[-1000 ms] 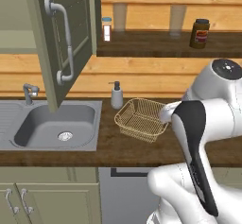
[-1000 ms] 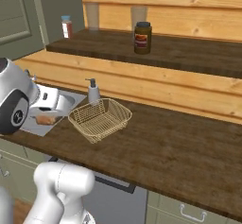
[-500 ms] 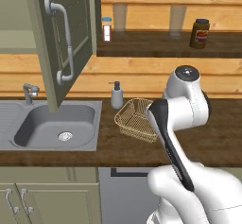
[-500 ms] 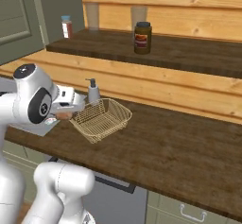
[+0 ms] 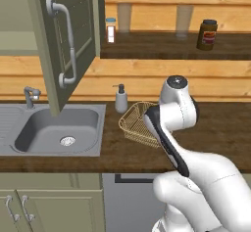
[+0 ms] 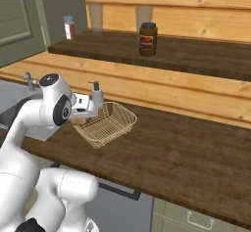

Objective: Open the cabinet, pick up the bread from the cabinet and place it in the basket. Then move the basket to the dining counter.

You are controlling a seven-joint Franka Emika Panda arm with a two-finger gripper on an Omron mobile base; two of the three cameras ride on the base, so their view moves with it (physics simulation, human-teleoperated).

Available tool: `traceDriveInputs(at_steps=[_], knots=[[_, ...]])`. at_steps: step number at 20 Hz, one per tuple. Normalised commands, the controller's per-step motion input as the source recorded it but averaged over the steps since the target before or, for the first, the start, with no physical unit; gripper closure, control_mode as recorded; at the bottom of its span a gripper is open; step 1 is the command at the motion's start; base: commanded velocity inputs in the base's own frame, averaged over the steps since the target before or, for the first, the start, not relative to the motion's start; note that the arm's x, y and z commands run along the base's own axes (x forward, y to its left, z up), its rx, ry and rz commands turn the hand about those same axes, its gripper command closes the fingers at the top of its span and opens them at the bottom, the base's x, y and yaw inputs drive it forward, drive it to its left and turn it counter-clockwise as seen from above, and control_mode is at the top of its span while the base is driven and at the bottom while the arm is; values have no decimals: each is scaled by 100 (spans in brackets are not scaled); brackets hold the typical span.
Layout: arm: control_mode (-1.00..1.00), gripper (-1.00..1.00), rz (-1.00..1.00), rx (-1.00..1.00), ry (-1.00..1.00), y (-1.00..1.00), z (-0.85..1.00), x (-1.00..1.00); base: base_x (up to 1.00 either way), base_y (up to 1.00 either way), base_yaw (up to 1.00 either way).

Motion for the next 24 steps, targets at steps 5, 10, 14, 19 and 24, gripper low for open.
traceDriveInputs(at_steps=[5, 10, 14, 19, 24], knots=[[-100, 100, 0, 1, 16, 0, -50, 78, 0, 0, 0], [-100, 100, 0, 4, 15, -8, -25, 74, 0, 0, 0], [-100, 100, 0, 6, 22, -22, -24, 77, 0, 0, 0], [-100, 100, 0, 5, 24, -6, -44, 79, 0, 0, 0], [-100, 100, 0, 2, 18, 0, -50, 69, 0, 0, 0]])
